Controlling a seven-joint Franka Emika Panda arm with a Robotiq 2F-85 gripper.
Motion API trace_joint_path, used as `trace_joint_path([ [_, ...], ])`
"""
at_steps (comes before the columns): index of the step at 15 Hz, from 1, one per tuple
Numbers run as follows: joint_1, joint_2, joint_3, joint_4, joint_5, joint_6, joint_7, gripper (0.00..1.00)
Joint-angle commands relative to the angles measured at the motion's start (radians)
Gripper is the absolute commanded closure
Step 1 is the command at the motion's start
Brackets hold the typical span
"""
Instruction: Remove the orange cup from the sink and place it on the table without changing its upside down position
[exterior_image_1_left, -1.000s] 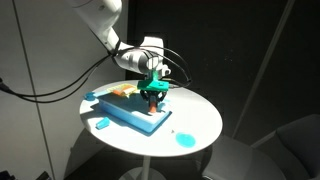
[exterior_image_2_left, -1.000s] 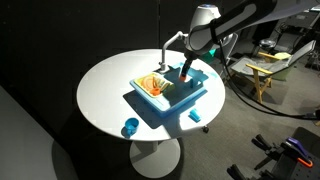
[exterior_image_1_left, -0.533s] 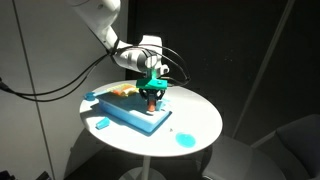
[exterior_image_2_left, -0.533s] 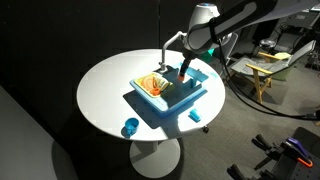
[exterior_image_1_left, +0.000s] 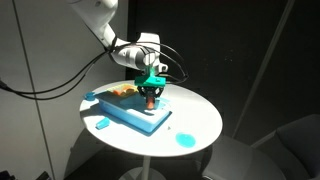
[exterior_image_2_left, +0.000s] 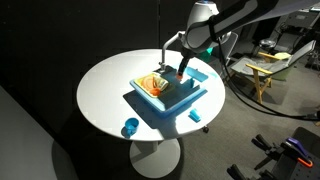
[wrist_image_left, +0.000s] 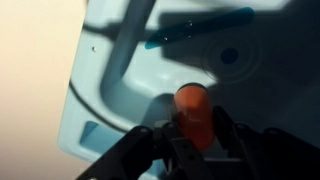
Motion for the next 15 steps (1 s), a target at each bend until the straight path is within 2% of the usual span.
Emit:
trace_joint_path([
  [1,0.008,-0.056,-0.001,-0.046,-0.008,-0.016,0.026,0.86],
  [11,0.050,-0.173,-0.016,-0.135,-0.010,-0.107,0.120,0.86],
  [15,0.073,-0.201,-0.034,-0.148,-0.023,-0.183,0.178,0.86],
])
